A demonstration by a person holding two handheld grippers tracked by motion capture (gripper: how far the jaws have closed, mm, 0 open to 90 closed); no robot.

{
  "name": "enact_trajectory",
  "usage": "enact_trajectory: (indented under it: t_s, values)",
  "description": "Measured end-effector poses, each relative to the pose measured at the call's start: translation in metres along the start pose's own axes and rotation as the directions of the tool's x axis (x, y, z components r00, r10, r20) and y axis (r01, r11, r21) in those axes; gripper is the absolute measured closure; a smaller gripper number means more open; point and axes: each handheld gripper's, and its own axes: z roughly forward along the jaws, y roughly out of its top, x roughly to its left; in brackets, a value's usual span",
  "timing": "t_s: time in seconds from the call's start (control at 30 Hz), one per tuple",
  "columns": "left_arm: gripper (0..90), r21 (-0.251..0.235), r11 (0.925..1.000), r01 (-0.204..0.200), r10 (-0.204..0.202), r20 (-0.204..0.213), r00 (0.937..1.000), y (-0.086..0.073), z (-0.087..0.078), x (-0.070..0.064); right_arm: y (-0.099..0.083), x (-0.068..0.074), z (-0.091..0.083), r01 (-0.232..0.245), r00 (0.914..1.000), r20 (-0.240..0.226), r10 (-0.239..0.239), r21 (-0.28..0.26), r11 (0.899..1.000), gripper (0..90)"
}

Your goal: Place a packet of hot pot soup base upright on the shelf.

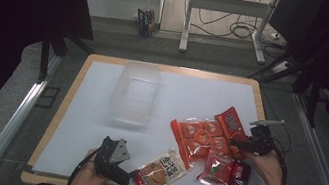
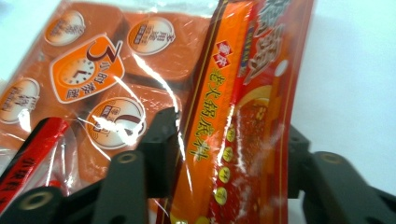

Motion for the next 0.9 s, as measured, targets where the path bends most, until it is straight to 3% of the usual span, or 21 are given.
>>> enact_trajectory:
  t_s: [0.1, 0.17, 0.2, 0.33, 0.43, 0.53, 0.67, 0.83, 0.9]
  values:
    - [0.0, 0.001, 1.0000, -0.003, 0.003, 0.000, 1.0000, 0.000, 0.000, 0.000, 0.003, 0.003, 0.006, 0.021, 0.9993, 0.032, -0.021, 0.021, 1.000, 60.2]
    - [0.0, 0.002, 1.0000, -0.004, 0.004, -0.001, 1.0000, 0.000, 0.001, -0.001, 0.008, 0.001, 0.013, 0.026, 0.9979, 0.059, -0.028, 0.033, 0.999, 70.6]
    - [0.0, 0.002, 1.0000, -0.004, 0.004, -0.001, 1.0000, 0.000, 0.001, -0.001, 0.008, 0.001, 0.013, 0.026, 0.9979, 0.059, -0.028, 0.033, 0.999, 70.6]
    - [0.0, 0.006, 0.9999, -0.013, 0.013, -0.003, 0.9999, 0.000, 0.001, 0.000, 0.009, -0.008, 0.021, -0.013, 0.9996, 0.025, 0.012, 0.032, 0.999, 87.0]
    - [0.0, 0.007, 0.9999, -0.013, 0.013, -0.005, 0.9999, 0.000, 0.000, 0.000, 0.009, -0.008, 0.020, -0.016, 0.9996, 0.022, 0.015, 0.031, 0.999, 88.2]
    - [0.0, 0.006, 0.9999, -0.011, 0.011, -0.008, 0.9999, 0.000, 0.000, 0.000, 0.016, 0.001, 0.014, 0.015, 0.9977, 0.066, -0.016, 0.021, 1.000, 88.5]
    - [0.0, 0.007, 0.9999, -0.013, 0.013, -0.009, 0.9999, 0.000, 0.000, 0.000, 0.026, 0.005, 0.009, 0.018, 0.9959, 0.089, -0.018, -0.002, 1.000, 88.4]
    - [0.0, 0.008, 0.9999, -0.015, 0.015, -0.010, 0.9998, 0.000, 0.000, 0.000, 0.039, 0.005, 0.000, -0.036, 0.9971, 0.065, 0.039, -0.054, 0.998, 88.5]
    - [0.0, 0.007, 0.9999, -0.014, 0.014, -0.011, 0.9998, 0.000, 0.000, 0.000, 0.044, 0.007, -0.005, -0.034, 0.9975, 0.060, 0.038, -0.063, 0.997, 88.5]
